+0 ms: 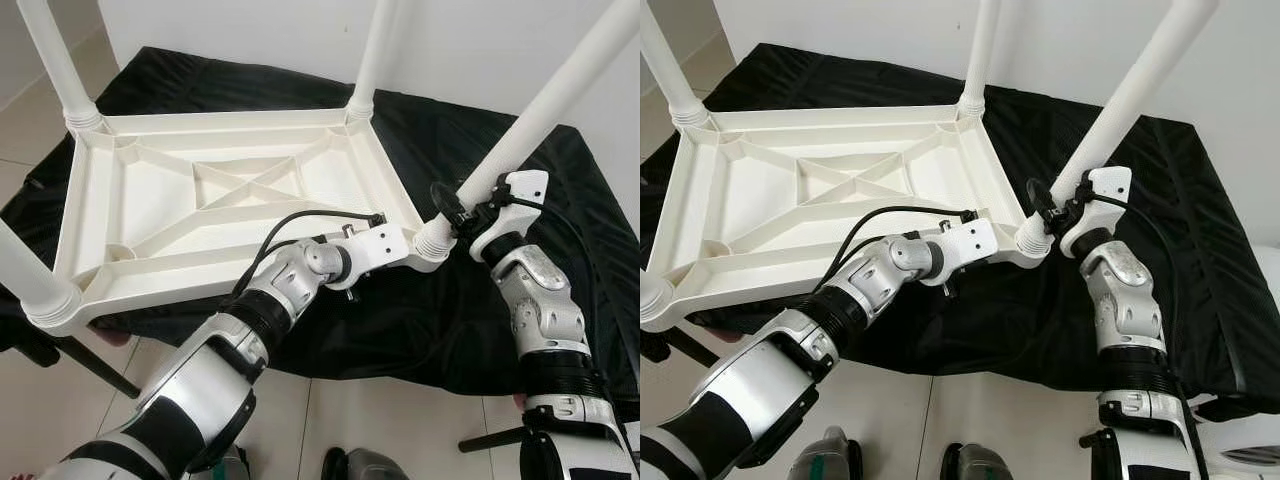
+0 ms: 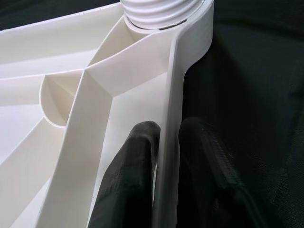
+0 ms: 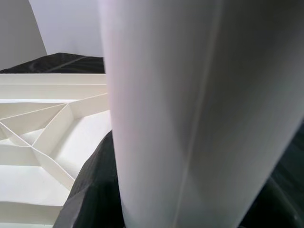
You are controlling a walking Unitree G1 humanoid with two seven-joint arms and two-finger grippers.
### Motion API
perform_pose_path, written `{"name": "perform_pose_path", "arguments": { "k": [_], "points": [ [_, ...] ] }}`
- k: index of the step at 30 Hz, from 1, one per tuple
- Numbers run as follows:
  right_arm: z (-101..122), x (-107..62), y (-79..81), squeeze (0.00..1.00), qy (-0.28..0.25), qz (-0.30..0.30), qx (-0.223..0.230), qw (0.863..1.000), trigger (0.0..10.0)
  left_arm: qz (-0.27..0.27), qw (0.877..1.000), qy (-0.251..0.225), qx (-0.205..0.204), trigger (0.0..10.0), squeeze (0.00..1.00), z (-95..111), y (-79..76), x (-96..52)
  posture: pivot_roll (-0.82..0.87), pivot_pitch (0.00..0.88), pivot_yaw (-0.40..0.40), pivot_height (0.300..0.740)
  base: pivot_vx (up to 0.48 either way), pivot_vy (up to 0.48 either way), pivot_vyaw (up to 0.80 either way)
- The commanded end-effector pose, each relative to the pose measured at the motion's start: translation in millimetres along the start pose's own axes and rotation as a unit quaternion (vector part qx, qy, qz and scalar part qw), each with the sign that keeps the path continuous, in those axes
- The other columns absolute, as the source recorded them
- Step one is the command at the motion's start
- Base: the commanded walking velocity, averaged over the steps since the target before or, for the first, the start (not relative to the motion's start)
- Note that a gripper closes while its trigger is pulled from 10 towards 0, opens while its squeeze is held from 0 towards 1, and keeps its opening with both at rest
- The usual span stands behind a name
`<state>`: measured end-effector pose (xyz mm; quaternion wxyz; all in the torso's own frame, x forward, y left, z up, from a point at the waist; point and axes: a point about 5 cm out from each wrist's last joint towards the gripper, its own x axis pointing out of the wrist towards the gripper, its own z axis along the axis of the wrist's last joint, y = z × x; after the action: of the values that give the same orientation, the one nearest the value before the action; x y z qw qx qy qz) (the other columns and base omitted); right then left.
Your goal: Building children table
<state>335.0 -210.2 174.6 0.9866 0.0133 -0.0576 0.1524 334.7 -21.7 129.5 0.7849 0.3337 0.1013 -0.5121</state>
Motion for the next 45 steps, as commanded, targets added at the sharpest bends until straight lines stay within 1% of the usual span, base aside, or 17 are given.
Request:
{"name": "perform_pose_path", "arguments": {
  "k": [1,8,9,13,24,33,37,45],
  "points": [
    [-22.8,-4.9,-5.0,0.0,0.057,-0.011,0.003,0.998,10.0,-0.027,0.999,0.032,-0.013,10.0,0.0,-16.1,-9.4,1.2,0.01,0.017,-0.065,0.74,0.0,0.0,0.0],
    [-23.6,1.5,-5.5,0.0,0.066,-0.003,0.008,0.998,10.0,-0.027,0.999,0.031,-0.015,10.0,0.0,-15.5,-10.0,1.3,0.02,0.021,-0.068,0.74,0.0,0.0,0.0],
    [-23.1,4.8,-5.4,0.0,0.067,0.0,0.016,0.998,10.0,-0.027,0.999,0.031,-0.015,10.0,0.0,-15.2,-10.1,1.3,0.02,0.022,-0.066,0.74,0.0,0.0,0.0],
    [-23.1,8.7,-4.6,0.0,0.068,0.004,0.023,0.997,10.0,-0.027,0.999,0.03,-0.015,10.0,0.0,-15.0,-10.3,1.2,0.02,0.025,-0.065,0.74,0.0,0.0,0.0],
    [-26.4,15.1,-3.4,0.0,0.07,0.016,0.015,0.997,10.0,-0.024,0.999,0.032,-0.017,10.0,0.0,-16.2,-7.5,-0.9,0.03,0.033,-0.068,0.74,0.0,0.0,0.0],
    [-34.0,12.6,2.3,0.0,0.068,0.026,0.009,0.997,10.0,-0.021,0.999,0.033,-0.019,10.0,0.0,-16.2,-6.2,-1.7,0.03,0.04,-0.068,0.74,0.0,0.0,0.0],
    [-38.7,8.0,4.9,0.0,0.066,0.029,0.013,0.997,10.0,-0.019,0.999,0.033,-0.02,10.0,0.0,-16.2,-5.7,-2.0,0.03,0.043,-0.066,0.74,0.0,0.0,0.0],
    [-47.5,0.4,2.9,0.0,0.071,0.027,0.01,0.997,10.0,-0.019,0.999,0.032,-0.02,10.0,0.0,-15.7,-5.2,-2.4,0.02,0.047,-0.065,0.74,0.0,0.0,0.0]
  ]
}}
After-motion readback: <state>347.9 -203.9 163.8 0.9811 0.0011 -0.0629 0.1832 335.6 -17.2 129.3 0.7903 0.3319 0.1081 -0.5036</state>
